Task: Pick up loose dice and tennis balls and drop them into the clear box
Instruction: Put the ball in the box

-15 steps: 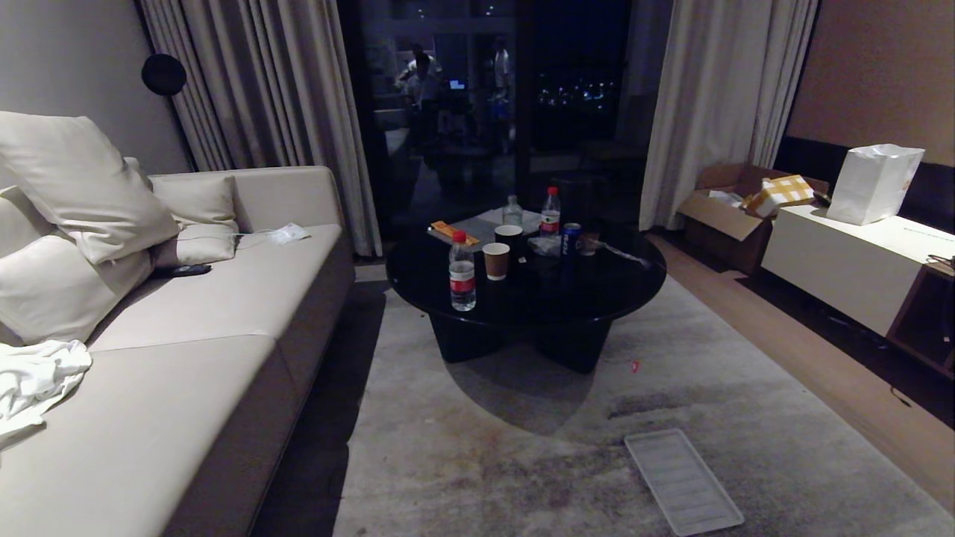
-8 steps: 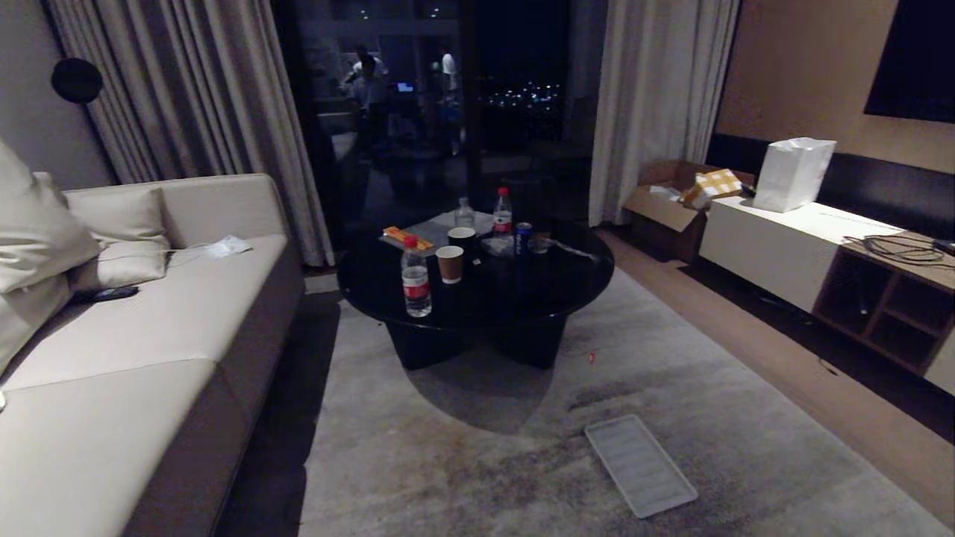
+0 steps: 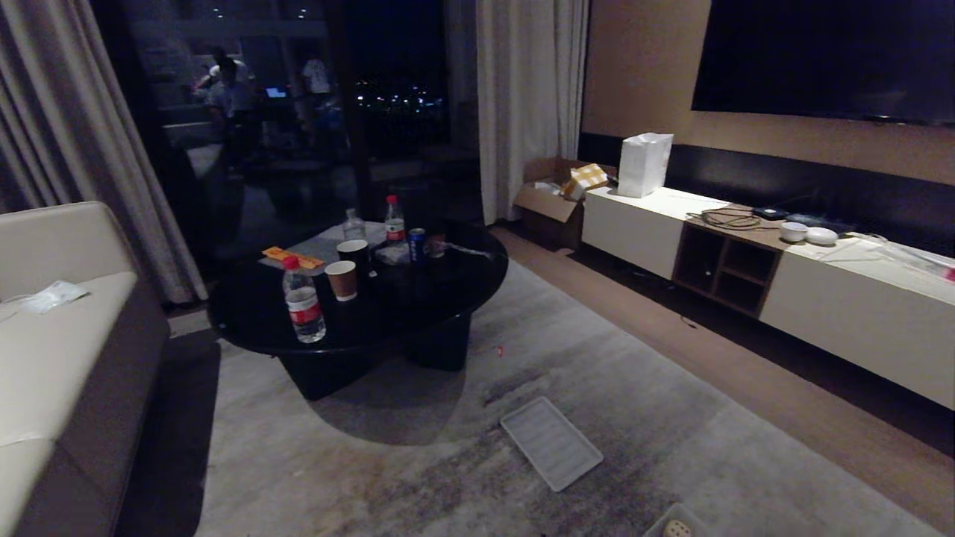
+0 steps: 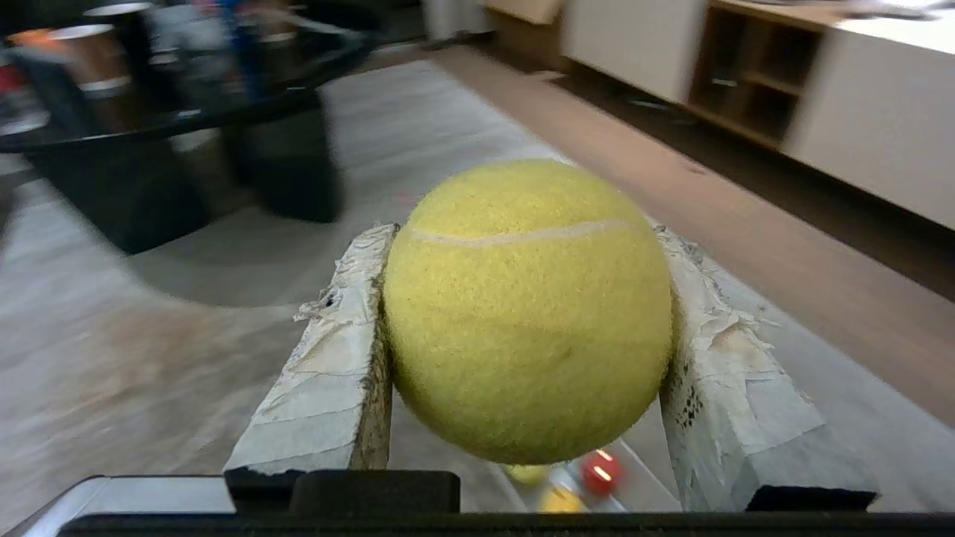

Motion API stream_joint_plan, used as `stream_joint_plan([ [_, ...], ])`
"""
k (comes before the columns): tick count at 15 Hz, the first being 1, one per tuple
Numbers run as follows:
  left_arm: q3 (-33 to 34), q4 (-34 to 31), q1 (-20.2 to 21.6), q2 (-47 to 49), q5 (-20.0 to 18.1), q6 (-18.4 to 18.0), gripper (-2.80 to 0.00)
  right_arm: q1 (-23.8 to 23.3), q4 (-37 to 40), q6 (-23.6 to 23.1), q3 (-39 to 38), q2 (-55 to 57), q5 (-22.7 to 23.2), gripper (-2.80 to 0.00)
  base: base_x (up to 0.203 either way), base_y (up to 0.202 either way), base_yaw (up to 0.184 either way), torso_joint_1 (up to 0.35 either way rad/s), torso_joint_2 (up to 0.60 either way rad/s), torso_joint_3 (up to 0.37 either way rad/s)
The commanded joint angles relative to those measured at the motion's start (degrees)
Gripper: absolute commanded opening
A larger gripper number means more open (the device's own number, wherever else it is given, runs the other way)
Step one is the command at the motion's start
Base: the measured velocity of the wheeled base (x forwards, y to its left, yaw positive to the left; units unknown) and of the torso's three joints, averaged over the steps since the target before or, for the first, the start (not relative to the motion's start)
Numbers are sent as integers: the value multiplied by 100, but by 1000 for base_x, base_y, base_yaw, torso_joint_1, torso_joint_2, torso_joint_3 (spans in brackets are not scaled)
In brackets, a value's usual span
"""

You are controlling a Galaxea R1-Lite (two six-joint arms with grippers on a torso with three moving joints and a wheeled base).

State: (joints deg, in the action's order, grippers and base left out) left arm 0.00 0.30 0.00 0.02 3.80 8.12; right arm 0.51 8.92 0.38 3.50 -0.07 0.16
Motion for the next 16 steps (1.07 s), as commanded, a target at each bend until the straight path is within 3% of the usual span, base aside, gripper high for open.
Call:
stream_joint_plan([
  [1, 9, 5, 0, 6, 4, 6, -280, 2, 4, -3, 2, 7, 2, -280, -2, 11, -161, 2, 2, 8],
  [13, 9, 5, 0, 6, 6, 6, -280, 2, 4, -11, 2, 7, 2, -280, -1, 10, -162, 1, 2, 3],
  [16, 9, 5, 0, 6, -2, 6, -280, 2, 4, -11, 2, 7, 2, -280, 2, 4, -76, 2, 2, 2],
])
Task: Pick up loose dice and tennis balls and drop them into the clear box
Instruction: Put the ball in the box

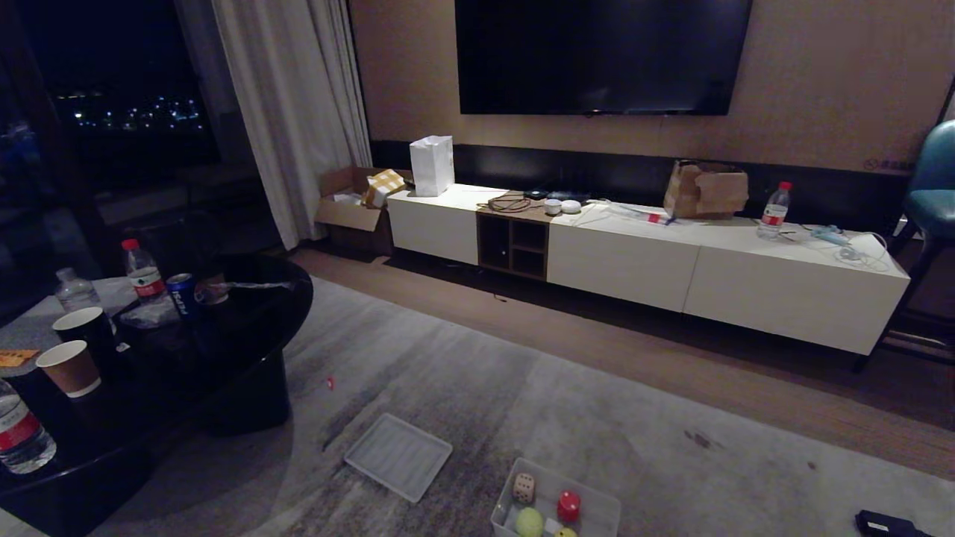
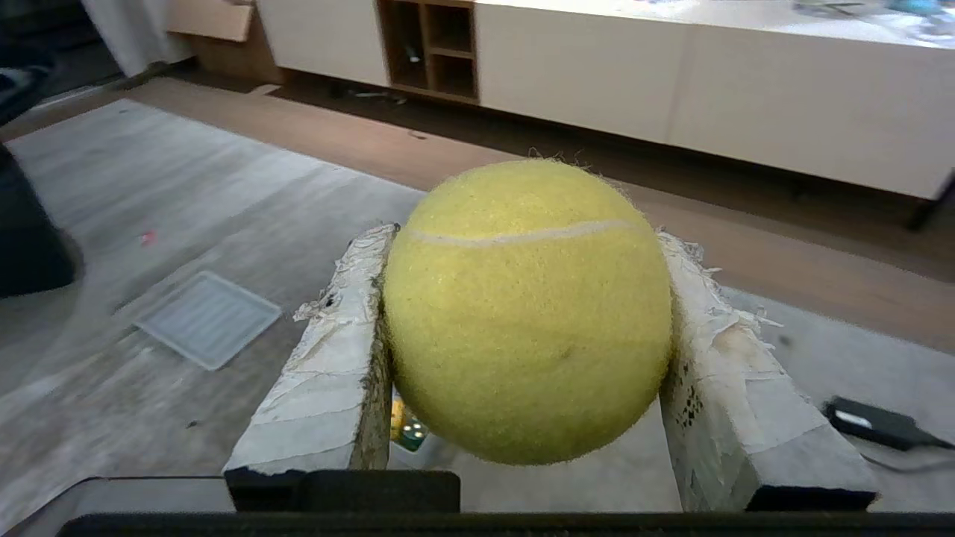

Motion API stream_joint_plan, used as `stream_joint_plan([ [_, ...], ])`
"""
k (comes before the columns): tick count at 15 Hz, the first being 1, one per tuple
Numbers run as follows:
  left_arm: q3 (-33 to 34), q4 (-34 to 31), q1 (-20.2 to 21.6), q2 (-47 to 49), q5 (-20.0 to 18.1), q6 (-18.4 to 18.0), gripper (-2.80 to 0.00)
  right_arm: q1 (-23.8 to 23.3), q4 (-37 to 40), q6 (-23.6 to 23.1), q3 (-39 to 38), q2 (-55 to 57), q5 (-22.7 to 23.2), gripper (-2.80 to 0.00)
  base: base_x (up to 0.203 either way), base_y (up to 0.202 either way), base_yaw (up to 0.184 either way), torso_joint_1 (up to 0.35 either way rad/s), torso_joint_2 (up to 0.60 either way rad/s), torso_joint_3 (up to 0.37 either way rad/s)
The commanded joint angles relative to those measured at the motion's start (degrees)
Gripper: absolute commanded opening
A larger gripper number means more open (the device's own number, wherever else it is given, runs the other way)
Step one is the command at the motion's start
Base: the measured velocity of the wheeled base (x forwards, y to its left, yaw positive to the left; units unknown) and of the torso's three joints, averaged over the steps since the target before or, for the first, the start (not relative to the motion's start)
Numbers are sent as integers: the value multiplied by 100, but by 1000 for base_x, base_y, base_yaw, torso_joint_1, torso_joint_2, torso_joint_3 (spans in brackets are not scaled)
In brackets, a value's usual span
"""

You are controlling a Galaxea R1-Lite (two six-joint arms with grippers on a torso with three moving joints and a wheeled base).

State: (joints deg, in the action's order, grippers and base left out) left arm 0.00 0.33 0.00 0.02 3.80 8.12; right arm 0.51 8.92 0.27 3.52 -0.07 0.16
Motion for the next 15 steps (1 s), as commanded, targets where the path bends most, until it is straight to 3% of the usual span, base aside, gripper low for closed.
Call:
stream_joint_plan([
  [1, 9, 2, 0, 6, 7, 5, -280, 2, 4, 0, -1, 7, 2, -280, 0, 0, 0, 0, 0, 0],
  [10, 9, 2, 0, 6, -1, 14, -280, 2, 4, 0, -1, 7, 2, -280, 0, 0, 0, 0, 0, 0],
  [15, 9, 2, 0, 6, 7, 14, -280, 2, 4, 0, -1, 7, 2, -280, -174, 0, 0, 2, 4, 2],
])
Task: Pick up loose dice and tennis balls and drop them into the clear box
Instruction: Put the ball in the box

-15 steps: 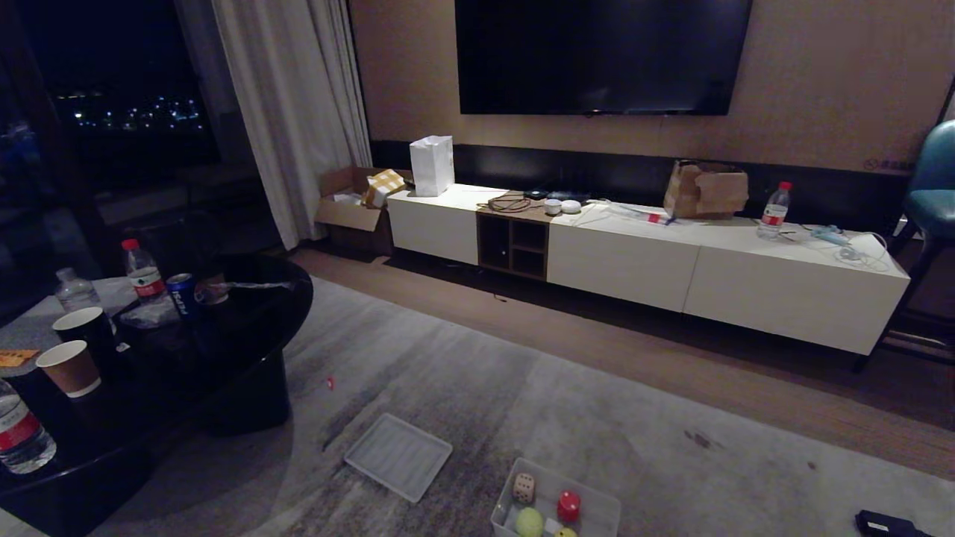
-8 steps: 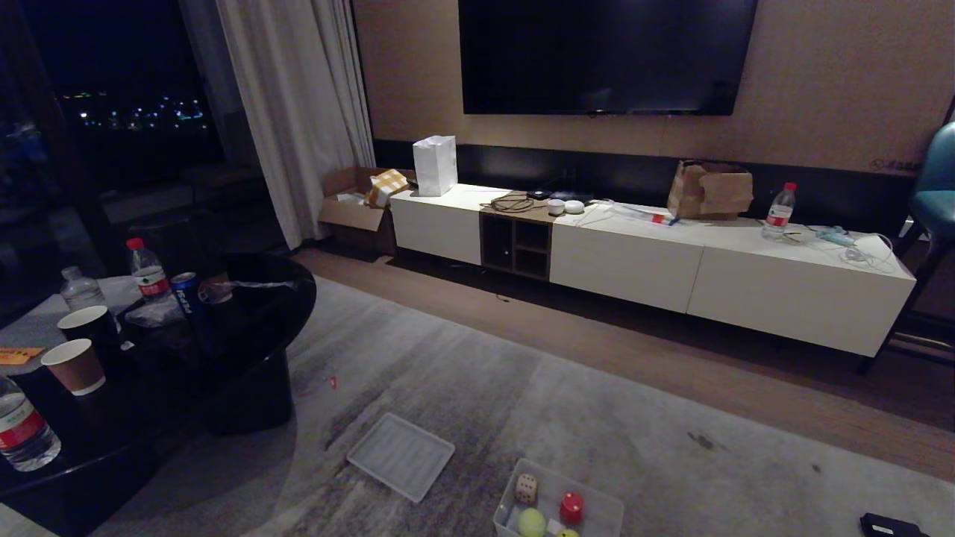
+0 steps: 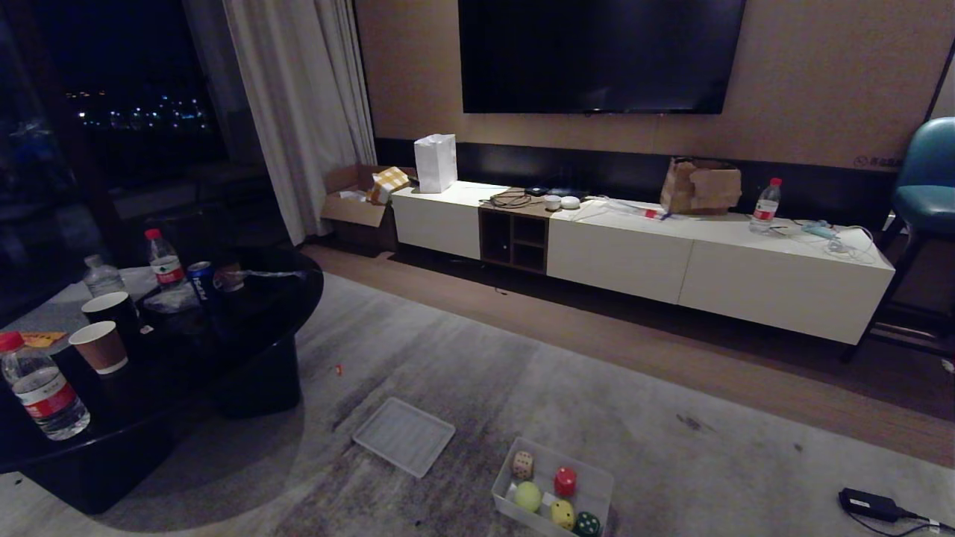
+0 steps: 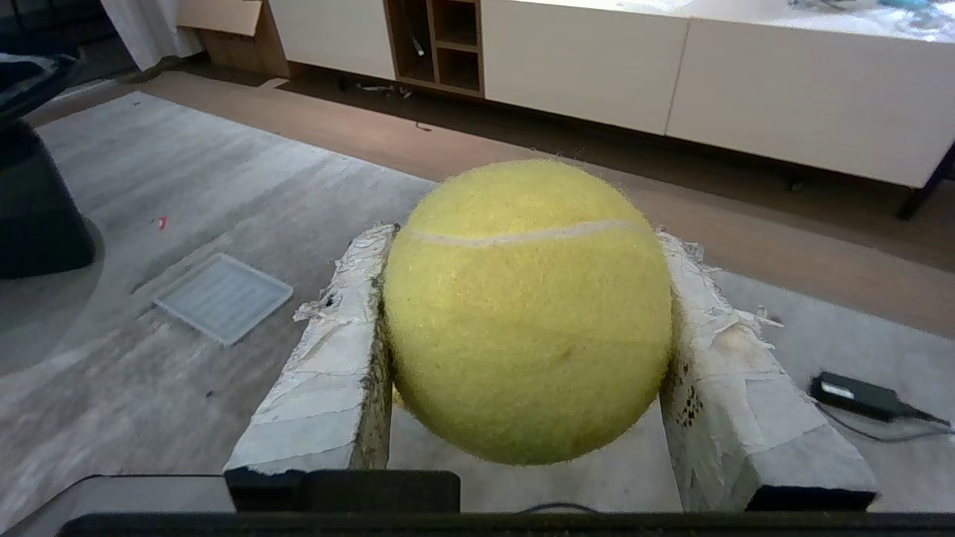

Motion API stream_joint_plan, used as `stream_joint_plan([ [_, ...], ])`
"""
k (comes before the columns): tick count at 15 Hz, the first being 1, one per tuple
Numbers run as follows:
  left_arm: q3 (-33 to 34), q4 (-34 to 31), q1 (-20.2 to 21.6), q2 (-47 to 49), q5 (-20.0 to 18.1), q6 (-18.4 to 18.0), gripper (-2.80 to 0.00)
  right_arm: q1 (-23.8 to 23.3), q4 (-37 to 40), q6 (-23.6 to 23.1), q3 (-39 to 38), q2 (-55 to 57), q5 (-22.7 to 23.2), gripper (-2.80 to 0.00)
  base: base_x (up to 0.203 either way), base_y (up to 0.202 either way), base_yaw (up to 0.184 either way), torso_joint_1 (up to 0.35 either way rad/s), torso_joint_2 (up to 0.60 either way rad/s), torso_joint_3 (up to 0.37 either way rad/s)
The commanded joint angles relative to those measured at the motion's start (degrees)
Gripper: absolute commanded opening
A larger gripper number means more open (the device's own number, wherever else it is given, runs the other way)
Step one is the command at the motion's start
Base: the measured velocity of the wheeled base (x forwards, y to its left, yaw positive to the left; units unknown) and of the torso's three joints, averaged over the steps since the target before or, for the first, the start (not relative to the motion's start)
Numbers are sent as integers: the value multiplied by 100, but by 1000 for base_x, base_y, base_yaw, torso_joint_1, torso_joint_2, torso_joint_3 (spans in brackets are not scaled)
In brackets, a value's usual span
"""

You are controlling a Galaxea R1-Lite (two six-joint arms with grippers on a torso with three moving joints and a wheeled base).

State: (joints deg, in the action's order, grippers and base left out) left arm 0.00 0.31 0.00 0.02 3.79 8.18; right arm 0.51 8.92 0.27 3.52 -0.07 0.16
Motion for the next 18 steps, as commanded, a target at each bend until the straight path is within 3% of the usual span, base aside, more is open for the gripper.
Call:
stream_joint_plan([
  [1, 9, 4, 0, 6, 8, 8, -280, 2, 4, 0, -1, 7, 2, -280, -187, 0, 1, 2, 2, 6],
  [12, 9, 4, 0, 6, 8, 17, -280, 2, 4, 0, -1, 7, 9, -280, -21, 0, 0, 1, 0, -3],
  [18, 9, 4, 0, 6, 3, 17, -280, 2, 4, 0, -1, 7, 11, -280, 0, 0, 0, 2, 1, -175],
])
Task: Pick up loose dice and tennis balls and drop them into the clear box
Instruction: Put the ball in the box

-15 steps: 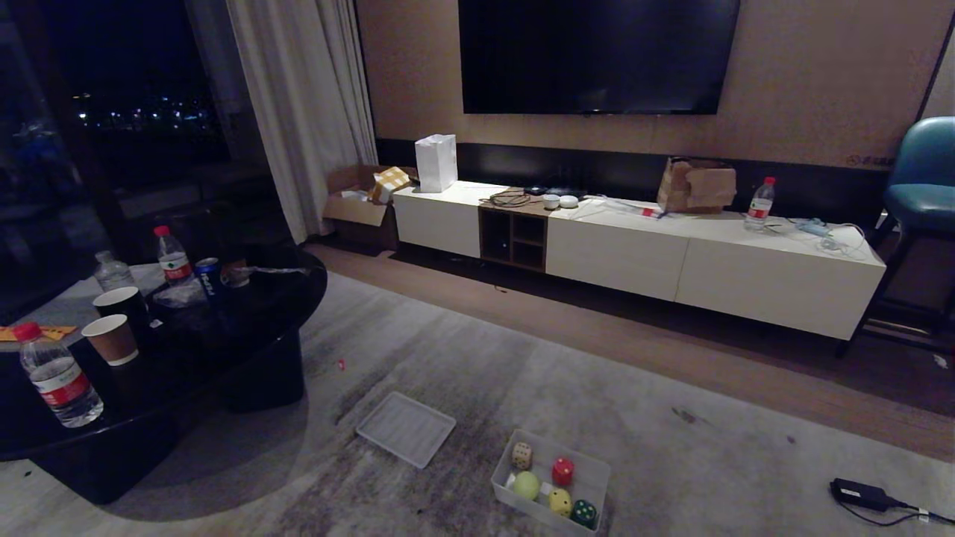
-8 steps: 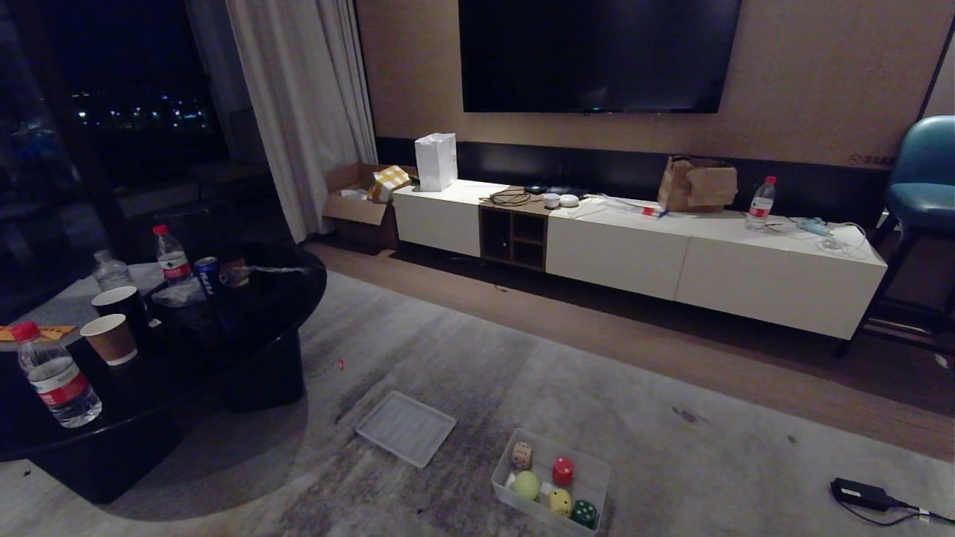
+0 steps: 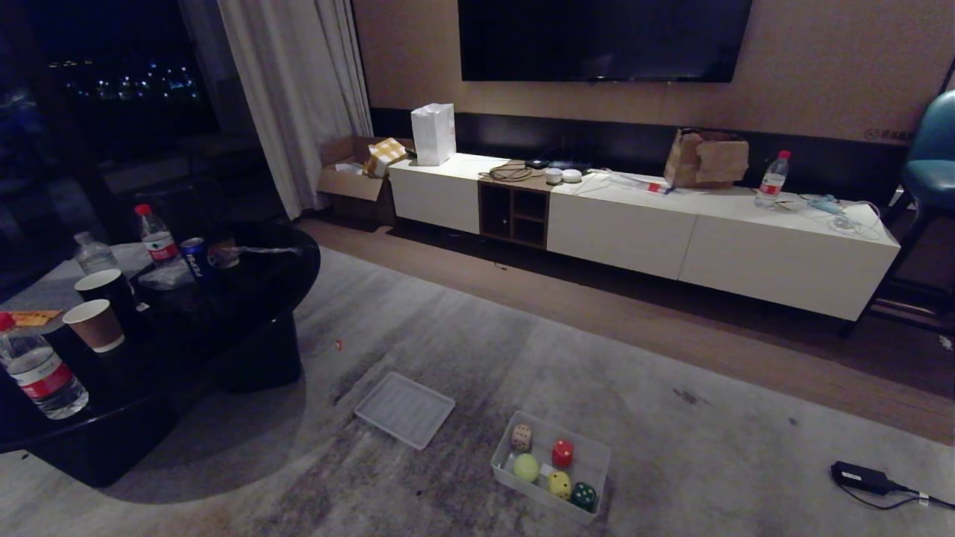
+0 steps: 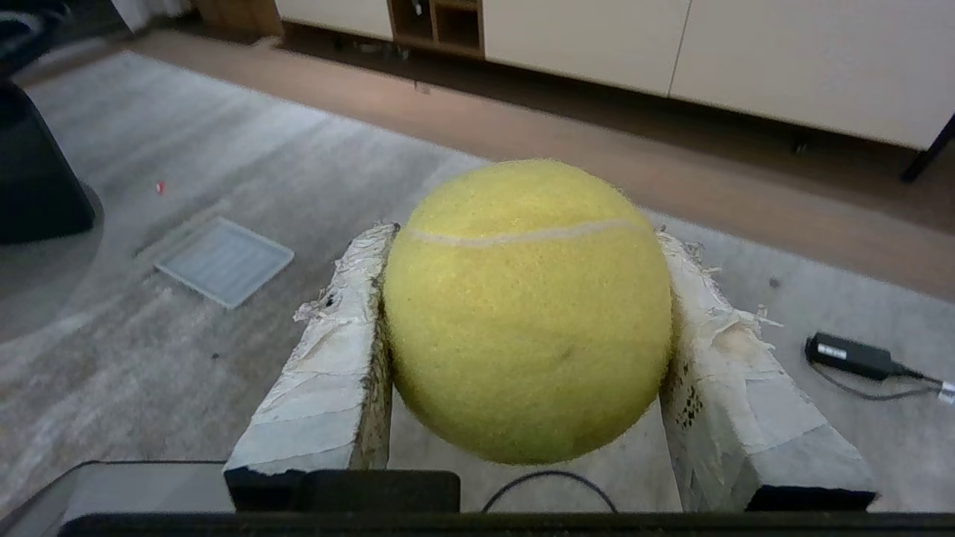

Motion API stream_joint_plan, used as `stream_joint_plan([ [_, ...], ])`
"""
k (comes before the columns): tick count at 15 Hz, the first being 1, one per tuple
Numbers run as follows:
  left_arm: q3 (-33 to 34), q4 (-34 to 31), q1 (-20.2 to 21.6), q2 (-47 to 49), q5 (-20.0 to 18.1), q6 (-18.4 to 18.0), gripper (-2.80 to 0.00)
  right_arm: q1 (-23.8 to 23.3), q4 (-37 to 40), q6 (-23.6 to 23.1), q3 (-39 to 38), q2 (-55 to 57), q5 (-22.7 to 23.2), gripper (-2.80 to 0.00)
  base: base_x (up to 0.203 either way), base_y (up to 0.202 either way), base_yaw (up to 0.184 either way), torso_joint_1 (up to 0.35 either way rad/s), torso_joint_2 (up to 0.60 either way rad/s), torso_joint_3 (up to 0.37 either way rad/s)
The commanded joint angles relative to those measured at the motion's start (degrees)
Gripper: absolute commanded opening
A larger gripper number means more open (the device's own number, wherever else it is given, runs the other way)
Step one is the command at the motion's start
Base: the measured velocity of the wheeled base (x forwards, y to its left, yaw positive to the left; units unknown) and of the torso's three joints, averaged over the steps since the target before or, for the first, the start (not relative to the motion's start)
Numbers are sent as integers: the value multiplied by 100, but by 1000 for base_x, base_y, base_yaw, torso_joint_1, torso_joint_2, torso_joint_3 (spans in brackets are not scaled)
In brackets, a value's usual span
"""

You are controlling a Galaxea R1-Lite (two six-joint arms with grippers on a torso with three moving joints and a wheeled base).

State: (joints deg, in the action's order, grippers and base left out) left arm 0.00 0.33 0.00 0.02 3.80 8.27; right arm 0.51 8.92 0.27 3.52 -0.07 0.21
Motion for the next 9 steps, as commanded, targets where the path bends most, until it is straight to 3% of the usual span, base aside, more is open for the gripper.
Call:
stream_joint_plan([
  [1, 9, 7, 0, 6, 6, 8, -280, 2, 4, 0, -1, 7, -3, -280, 0, 0, 0, 4, 2, -198],
  [9, 9, 2, 0, 6, 6, 8, -280, 2, 4, 0, -1, 7, 6, -280, 0, 0, 0, 4, 3, -197],
])
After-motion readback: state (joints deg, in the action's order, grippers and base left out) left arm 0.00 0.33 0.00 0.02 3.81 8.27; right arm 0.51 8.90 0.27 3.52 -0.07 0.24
